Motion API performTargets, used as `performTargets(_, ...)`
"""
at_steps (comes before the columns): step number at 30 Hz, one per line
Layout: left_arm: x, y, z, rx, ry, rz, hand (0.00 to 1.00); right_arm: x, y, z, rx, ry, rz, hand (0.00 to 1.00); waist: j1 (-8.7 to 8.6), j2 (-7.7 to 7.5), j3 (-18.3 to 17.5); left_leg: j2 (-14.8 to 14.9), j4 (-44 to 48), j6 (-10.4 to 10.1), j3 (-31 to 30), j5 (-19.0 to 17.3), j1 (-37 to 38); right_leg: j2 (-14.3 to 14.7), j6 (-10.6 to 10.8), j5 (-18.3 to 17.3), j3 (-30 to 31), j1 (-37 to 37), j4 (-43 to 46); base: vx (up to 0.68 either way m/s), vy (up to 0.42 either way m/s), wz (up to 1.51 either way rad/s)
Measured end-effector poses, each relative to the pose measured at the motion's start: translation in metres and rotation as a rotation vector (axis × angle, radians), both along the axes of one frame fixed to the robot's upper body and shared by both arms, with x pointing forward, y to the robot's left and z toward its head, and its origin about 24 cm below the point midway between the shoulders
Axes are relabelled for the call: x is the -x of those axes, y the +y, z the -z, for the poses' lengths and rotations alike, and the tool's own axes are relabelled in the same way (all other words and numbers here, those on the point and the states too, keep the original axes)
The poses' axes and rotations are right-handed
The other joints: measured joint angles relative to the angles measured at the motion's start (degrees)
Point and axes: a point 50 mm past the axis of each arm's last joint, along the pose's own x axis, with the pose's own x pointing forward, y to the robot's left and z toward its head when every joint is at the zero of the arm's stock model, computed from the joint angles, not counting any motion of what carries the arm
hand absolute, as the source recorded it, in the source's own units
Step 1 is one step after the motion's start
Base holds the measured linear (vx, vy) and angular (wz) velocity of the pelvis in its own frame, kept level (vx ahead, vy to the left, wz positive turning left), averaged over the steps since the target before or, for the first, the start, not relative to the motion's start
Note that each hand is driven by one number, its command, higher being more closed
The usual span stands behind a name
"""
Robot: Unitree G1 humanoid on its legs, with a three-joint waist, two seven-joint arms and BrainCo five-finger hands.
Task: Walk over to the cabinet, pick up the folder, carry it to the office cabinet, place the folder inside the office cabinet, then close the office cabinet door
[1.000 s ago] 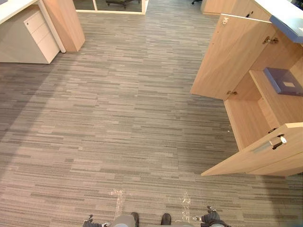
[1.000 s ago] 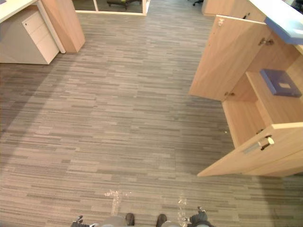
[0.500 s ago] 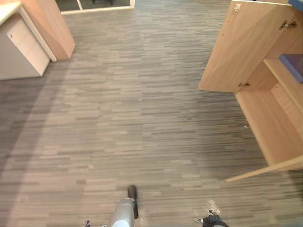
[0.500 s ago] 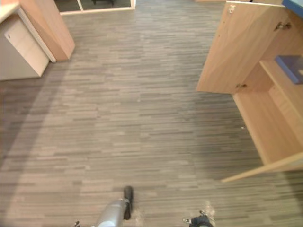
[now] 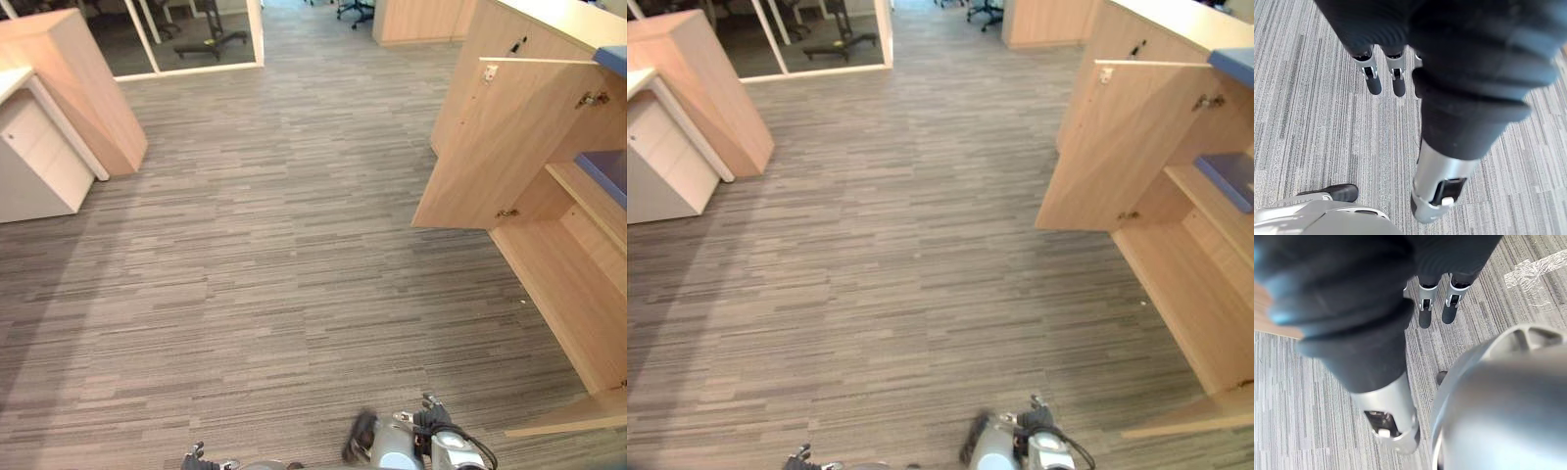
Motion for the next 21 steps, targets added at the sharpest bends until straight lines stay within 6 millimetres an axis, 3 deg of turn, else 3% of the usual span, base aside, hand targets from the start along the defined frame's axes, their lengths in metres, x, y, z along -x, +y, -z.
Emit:
performTargets(1, 0.0, -0.001, 0.0, 0.003, -0.001, -0.007, 0.0, 0.0, -0.002, 0.0, 0.003, 0.002, 0.002, 0.0, -0.04, 0.22, 0.08, 0.71, 0.65, -0.67, -0.19, -1.16, 0.23, 0.19, -1.36, 1.18, -0.34, -0.1, 1.21, 0.45, -0.232, 0.21)
performTargets(2, 0.002, -0.002, 0.001, 0.013, 0.001, -0.047, 0.0, 0.002, -0.004, 0.0, 0.002, 0.005, 0.023, 0.0, -0.15, 1.16, -0.12, 2.92, 1.76, -2.06, -0.49, -3.21, 0.36, 0.95, -3.71, 0.11, -1.52, -0.7, 4.48, 0.47, -0.252, 0.16)
performTargets(3, 0.009, -0.004, 0.003, 0.028, 0.017, -0.109, 0.0, 0.006, -0.006, 0.001, -0.003, 0.012, 0.048, 0.0, -0.18, 2.21, -1.21, 5.66, 3.56, -4.0, -0.76, -3.76, 0.14, 3.06, -4.7, -3.48, -2.77, -0.4, 5.9, 0.51, -0.269, 0.16)
performTargets(4, 0.01, -0.002, 0.003, 0.031, 0.016, -0.149, 0.0, 0.008, -0.005, 0.003, -0.008, 0.02, 0.059, 0.0, -0.07, 2.16, -1.2, 6.53, 6.2, -4.31, -0.77, -3.92, -0.68, 4.09, -4.86, -4.65, -3.21, 0.28, 5.86, 0.55, -0.333, 0.18)
performTargets(6, 0.017, 0.001, 0.004, 0.045, 0.008, -0.3, 0.0, 0.019, -0.004, 0.007, -0.034, 0.047, 0.124, 0.0, -0.12, 2.09, -1.24, 10.35, 23.54, -6.75, -1.45, -3.51, -6.59, 7.39, -5.99, -6.31, -4.15, 4.83, 3.07, 0.49, -0.331, 0.01)
performTargets(7, 0.026, -0.003, 0.006, 0.064, 0.013, -0.411, 0.0, 0.025, -0.005, 0.009, -0.03, 0.06, 0.129, 0.0, 0.08, 2.86, -1.39, 14.19, 39.61, -10.65, -1.68, -0.48, -11.91, 10.98, -6.01, -6.81, -3.64, 9.08, -0.34, 0.52, -0.315, -0.54)
performTargets(8, 0.035, -0.006, 0.007, 0.081, 0.017, -0.515, 0.0, 0.029, -0.005, 0.01, -0.029, 0.072, 0.138, 0.0, 0.72, 3.35, -1.65, 17.79, 53.71, -11.96, -1.21, 0.93, -16.59, 14.26, -6.04, -7.43, -1.86, 12.65, -3.08, 0.51, -0.264, -0.79)
performTargets(10, 0.038, -0.007, 0.007, 0.092, 0.011, -0.595, 0.0, 0.033, -0.002, 0.013, -0.04, 0.087, 0.153, 0.0, 1.81, 3.07, -1.6, 20.46, 63.66, -10.94, 0.74, 0.34, -21.49, 17.1, -5.9, -8.0, 2.13, 16.78, -6.35, 0.5, -0.135, -1.04)
performTargets(11, 0.038, -0.007, 0.007, 0.092, 0.008, -0.606, 0.0, 0.034, -0.002, 0.013, -0.04, 0.094, 0.158, 0.0, 2.15, 2.7, -1.41, 20.38, 64.3, -10.48, 1.26, 0.06, -24.03, 17.84, -5.88, -8.05, 3.96, 18.42, -7.93, 0.57, -0.09, -1.06)
performTargets(13, 0.034, -0.007, 0.006, 0.087, -0.01, -0.605, 0.0, 0.036, -0.001, 0.014, -0.046, 0.104, 0.179, 0.0, 2.44, 2.52, -1.18, 18.97, 58.93, -9.48, 2.12, -1.05, -29.09, 18.26, -5.43, -7.91, 7.81, 21.3, -10.32, 0.47, -0.035, -1.04)
performTargets(16, 0.026, -0.004, 0.003, 0.077, -0.041, -0.574, 0.0, 0.039, 0.0, 0.015, -0.054, 0.114, 0.209, 0.0, 3.13, 1.95, -0.68, 14.62, 41.71, -9.2, -0.94, -2.24, -30.99, 17.65, -4.0, -8.06, 12.6, 26.06, -13.07, 0.39, 0.053, -0.91)
performTargets(17, 0.024, -0.003, 0.003, 0.074, -0.049, -0.568, 0.0, 0.038, 0.001, 0.015, -0.058, 0.111, 0.207, 0.0, 3.14, 1.81, -0.6, 12.39, 31.65, -9.44, -4.78, -1.93, -30.83, 17.07, -3.13, -8.57, 14.42, 27.87, -13.92, 0.48, 0.164, -0.87)
performTargets(18, 0.022, -0.003, 0.002, 0.074, -0.054, -0.564, 0.0, 0.039, 0.002, 0.016, -0.06, 0.112, 0.207, 0.0, 3.11, 1.7, -0.57, 10.5, 21.73, -9.44, -9.46, -0.41, -30.68, 16.25, -2.09, -9.19, 16.19, 29.29, -14.61, 0.49, 0.186, -0.81)
performTargets(19, 0.021, -0.003, 0.002, 0.074, -0.056, -0.563, 0.0, 0.04, 0.002, 0.016, -0.059, 0.114, 0.207, 0.0, 3.1, 1.7, -0.53, 10.03, 17.26, -9.46, -11.58, 0.79, -30.7, 15.79, -1.54, -9.52, 16.96, 29.88, -14.81, 0.42, 0.205, -0.7)
performTargets(21, 0.022, -0.004, 0.002, 0.078, -0.059, -0.574, 0.0, 0.046, 0.002, 0.017, -0.06, 0.125, 0.214, 0.0, 3.19, 1.77, -0.63, 9.97, 4.73, -10.57, -17.32, 4.81, -30.52, 13.91, 1.73, -11.54, 20.62, 31.51, -14.78, 0.42, 0.287, -0.69)
